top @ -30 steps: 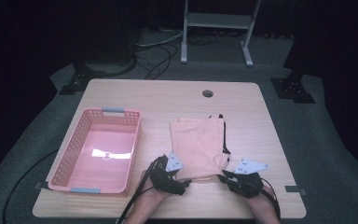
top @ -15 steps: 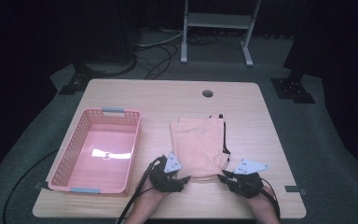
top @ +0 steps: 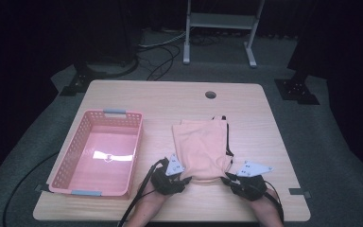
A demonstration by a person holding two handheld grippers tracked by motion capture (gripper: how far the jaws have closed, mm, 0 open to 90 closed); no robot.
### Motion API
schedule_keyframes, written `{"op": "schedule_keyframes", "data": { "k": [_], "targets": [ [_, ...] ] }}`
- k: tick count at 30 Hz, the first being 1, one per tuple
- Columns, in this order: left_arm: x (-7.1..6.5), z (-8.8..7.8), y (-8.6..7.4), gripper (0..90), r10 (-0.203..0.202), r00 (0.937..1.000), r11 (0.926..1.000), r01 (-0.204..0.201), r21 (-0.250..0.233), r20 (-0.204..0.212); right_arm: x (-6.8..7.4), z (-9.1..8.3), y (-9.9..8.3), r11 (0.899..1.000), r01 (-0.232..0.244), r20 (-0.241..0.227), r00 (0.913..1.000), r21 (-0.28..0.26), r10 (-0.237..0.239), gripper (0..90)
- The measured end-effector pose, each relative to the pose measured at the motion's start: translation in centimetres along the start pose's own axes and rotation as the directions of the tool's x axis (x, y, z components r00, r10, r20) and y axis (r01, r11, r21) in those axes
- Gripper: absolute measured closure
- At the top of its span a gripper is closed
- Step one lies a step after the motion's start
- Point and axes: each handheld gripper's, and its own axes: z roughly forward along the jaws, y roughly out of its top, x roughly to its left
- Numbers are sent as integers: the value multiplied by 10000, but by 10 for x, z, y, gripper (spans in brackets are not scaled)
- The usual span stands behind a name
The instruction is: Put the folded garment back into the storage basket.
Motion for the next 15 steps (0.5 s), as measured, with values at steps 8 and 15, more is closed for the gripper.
{"op": "schedule_keyframes", "data": {
  "k": [8,15],
  "targets": [
    [0,0,0,721,48,10000,10000,-48,-35,88,0,0,0,10000,-45,-2,10000,2,45,772],
    [1,0,0,776,-17,9999,10000,17,-42,133,0,0,0,10000,16,56,10000,-8,-16,783]
  ]
}}
